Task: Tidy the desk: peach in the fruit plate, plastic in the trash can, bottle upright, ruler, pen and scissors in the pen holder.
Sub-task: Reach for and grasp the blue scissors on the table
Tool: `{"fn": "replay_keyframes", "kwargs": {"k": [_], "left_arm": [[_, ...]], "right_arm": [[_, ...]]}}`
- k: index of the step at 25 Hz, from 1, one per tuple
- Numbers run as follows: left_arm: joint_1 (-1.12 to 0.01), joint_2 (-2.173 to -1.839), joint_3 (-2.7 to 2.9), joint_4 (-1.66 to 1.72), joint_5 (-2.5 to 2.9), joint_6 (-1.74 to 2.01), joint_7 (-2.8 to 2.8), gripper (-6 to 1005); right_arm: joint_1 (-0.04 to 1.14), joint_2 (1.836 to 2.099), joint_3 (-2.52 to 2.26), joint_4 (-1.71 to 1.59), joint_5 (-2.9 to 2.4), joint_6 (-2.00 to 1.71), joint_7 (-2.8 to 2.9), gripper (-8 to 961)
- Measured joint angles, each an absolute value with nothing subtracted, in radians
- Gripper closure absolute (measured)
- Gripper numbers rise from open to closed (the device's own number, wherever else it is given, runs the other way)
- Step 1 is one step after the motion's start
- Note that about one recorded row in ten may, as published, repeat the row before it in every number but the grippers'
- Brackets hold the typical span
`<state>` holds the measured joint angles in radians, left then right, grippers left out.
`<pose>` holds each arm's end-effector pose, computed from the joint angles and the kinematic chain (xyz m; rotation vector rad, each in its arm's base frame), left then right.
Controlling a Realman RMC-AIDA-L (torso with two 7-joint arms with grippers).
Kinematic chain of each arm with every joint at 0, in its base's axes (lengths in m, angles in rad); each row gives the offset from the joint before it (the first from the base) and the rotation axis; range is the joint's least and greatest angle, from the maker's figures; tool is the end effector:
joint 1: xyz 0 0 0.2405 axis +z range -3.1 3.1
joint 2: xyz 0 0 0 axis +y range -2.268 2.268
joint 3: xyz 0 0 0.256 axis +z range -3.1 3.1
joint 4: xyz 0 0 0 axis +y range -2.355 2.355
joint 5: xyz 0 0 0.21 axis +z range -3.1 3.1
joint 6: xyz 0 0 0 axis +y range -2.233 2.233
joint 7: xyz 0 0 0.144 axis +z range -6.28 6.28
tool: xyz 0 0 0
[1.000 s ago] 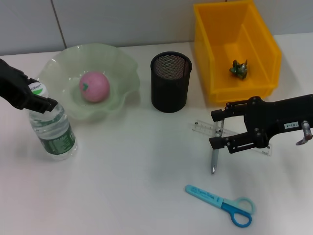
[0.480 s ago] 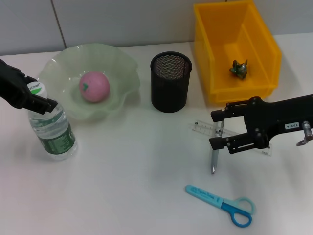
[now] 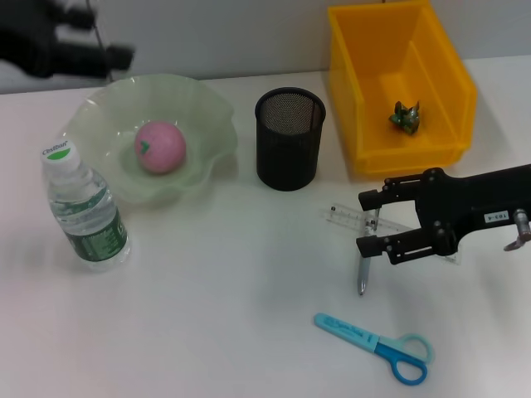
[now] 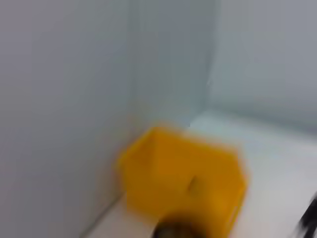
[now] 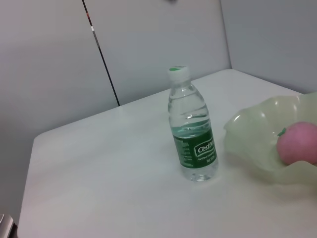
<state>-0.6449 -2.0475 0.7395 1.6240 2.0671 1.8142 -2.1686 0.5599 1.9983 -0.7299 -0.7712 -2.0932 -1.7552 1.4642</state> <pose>-0.1134 0.3495 0.1405 -2.6632 -0.4064 -0.4143 0.2524 0.3270 0.0374 -2.9400 0.5091 0.5467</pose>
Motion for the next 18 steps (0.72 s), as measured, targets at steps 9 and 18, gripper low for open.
{"fn": "replay_keyframes", "kwargs": {"k": [9,18], "left_arm": [[-0.489,-2.067,0.913,1.463,1.623,1.708,-1.962,284],[-0.457,-2.072,1.098,1.112,1.583,1.689,-1.652,285]], "right_arm": [[0.557,1.994,-0.724,-0.776,-2.084,-1.772,1.465,184],[0.557,1.989,-0.718,-0.776,-2.086,-1.782,1.465,184]]}}
